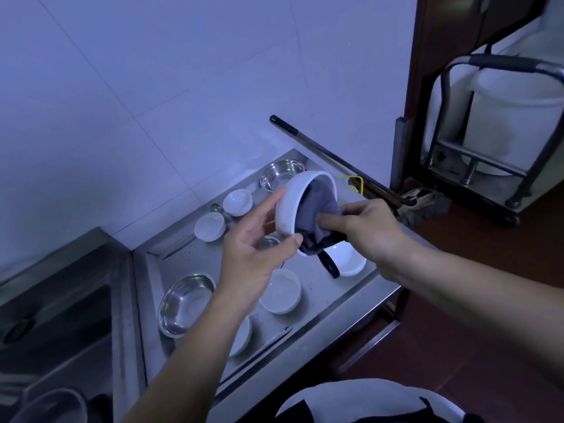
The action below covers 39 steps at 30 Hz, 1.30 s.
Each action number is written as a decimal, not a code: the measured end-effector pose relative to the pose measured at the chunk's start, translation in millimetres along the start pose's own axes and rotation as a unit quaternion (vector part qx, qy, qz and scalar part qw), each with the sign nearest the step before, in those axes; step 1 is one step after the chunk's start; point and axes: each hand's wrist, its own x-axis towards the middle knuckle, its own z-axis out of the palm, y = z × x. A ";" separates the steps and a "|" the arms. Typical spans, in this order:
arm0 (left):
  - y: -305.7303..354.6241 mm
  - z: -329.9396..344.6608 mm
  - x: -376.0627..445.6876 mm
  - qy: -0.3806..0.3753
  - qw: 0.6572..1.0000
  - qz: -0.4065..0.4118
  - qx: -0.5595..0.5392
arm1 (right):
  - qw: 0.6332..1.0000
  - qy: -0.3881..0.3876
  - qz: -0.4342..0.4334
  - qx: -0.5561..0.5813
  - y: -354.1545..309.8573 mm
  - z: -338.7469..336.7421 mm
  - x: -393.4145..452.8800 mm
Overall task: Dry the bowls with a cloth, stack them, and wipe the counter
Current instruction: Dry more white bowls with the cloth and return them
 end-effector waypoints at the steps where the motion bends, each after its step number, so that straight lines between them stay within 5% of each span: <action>1: -0.7 0.9 -2.4 0.015 1.000 -0.006 -0.019 | 0.998 0.010 -0.027 -0.054 1.7 -5.5 3.5; 4: -2.4 4.6 -10.2 0.060 0.994 -0.048 -0.074 | 0.961 0.035 -0.154 -0.225 8.9 -21.0 6.6; 8: -8.9 9.9 -19.0 0.058 0.990 -0.084 -0.099 | 0.880 -0.050 -0.347 -0.319 13.8 -30.3 2.3; 11: -15.9 10.5 -21.7 0.066 0.983 -0.113 -0.125 | 0.814 -0.090 -0.395 -0.417 20.2 -36.1 7.2; 14: -24.9 9.0 -27.2 0.081 0.978 -0.140 -0.130 | 0.871 -0.150 -0.310 -0.349 20.6 -44.2 6.0; 16: -31.2 7.5 -30.5 0.095 0.975 -0.151 -0.134 | 0.945 -0.179 -0.171 -0.215 14.2 -50.5 2.0; 18: -35.9 7.0 -33.1 0.104 0.971 -0.160 -0.142 | 0.980 -0.175 -0.053 -0.084 12.7 -49.8 -0.9; 22: -40.4 9.1 -40.3 0.098 0.971 -0.172 -0.138 | 0.993 -0.100 0.059 0.010 29.4 -39.1 -2.9; 28: -49.9 -7.6 -44.0 0.125 0.962 -0.173 -0.170 | 0.947 -0.178 0.250 -0.095 38.8 -55.7 10.4; 32: -49.6 -21.8 -45.9 0.079 0.964 -0.157 -0.200 | 0.942 -0.142 0.270 -0.141 49.8 -70.3 14.1; 39: -46.5 -8.9 -38.6 0.034 0.961 -0.174 -0.212 | 0.983 0.003 0.170 0.069 25.5 -58.8 15.4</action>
